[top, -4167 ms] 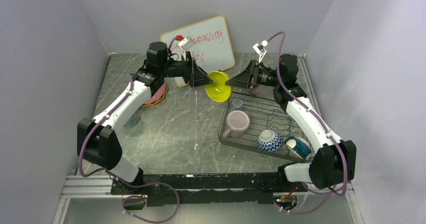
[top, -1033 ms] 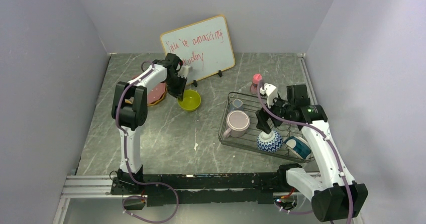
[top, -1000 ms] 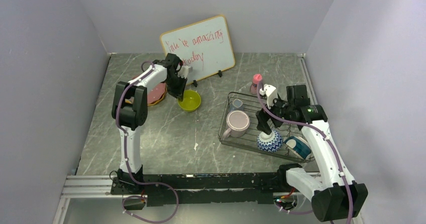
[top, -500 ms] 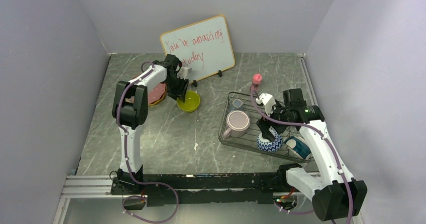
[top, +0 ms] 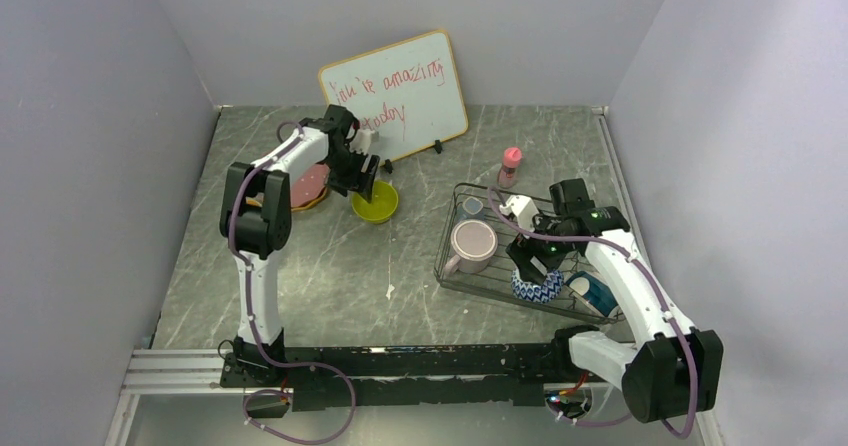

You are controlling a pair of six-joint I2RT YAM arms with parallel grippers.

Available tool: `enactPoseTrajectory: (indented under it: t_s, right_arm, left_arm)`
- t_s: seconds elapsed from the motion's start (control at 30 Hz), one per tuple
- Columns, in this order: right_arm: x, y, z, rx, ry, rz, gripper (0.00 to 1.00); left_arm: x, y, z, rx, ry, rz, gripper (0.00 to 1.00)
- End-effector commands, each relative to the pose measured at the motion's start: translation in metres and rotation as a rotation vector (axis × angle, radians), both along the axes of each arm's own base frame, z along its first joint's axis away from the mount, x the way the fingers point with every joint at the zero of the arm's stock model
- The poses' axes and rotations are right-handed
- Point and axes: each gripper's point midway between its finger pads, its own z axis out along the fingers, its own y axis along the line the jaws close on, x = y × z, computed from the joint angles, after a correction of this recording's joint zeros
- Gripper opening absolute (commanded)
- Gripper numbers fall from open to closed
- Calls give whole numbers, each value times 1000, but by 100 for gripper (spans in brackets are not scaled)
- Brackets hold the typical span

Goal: Unload the mixed dishes from the dish rack
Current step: Place the bowl at the center of the board, then pick up the bowl from the dish rack.

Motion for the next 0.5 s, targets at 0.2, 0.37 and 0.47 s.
enactPoseTrajectory:
  t_s: [0.2,0.37,0.47]
  right_arm:
    - [1,1,-6,-8,-2,48,57]
    - [0,2,-1,-2,-6,50,44]
    - [2,3,2,3,-15,47,34]
  left_arm:
    - [3,-2,39,-46,-71,3,77]
    - [4,-1,41,-41,-76,3,77]
    - [6,0,46,-37,-88,3,77]
